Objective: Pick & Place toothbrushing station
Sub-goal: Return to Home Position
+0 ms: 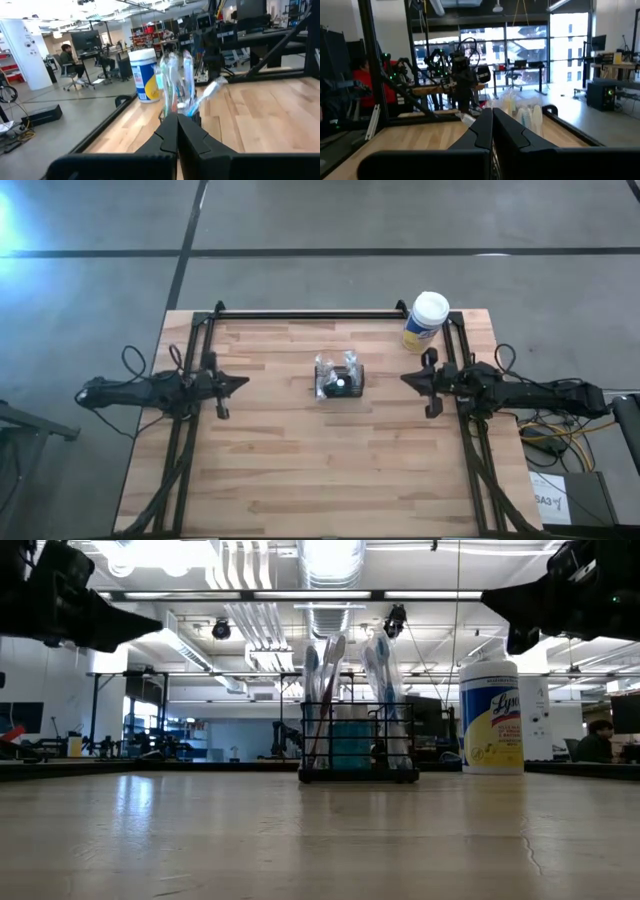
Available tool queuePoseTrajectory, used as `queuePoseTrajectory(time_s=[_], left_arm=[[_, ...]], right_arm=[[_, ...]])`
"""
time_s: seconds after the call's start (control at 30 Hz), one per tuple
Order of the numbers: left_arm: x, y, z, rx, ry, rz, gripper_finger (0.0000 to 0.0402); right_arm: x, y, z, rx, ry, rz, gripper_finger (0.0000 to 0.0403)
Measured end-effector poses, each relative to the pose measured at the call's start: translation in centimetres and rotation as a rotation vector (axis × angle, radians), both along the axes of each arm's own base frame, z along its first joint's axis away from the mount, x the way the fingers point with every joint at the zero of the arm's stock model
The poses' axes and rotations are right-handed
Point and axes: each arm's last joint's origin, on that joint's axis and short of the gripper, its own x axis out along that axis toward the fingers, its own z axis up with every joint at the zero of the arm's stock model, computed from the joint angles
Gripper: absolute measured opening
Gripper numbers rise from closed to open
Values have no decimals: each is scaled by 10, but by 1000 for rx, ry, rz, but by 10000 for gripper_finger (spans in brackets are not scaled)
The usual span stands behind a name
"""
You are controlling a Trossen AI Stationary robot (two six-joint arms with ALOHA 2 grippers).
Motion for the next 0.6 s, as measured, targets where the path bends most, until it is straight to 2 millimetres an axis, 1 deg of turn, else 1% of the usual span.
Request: queuePoseTrajectory(time_s=[0.1, 0.17, 0.3, 0.6], left_arm=[[3, 0, -11, -2, 9, -4, 1], [5, -1, -14, -4, -33, -25, 1], [6, -4, -15, -16, -43, -111, 2], [6, -7, -17, -90, -33, -232, 5]], right_arm=[[1, 0, -3, 8, 25, -2, 8], [1, -1, -3, 21, 32, -18, 8], [2, -1, -4, 29, 34, -22, 8], [3, -1, -5, 64, 42, -17, 8]])
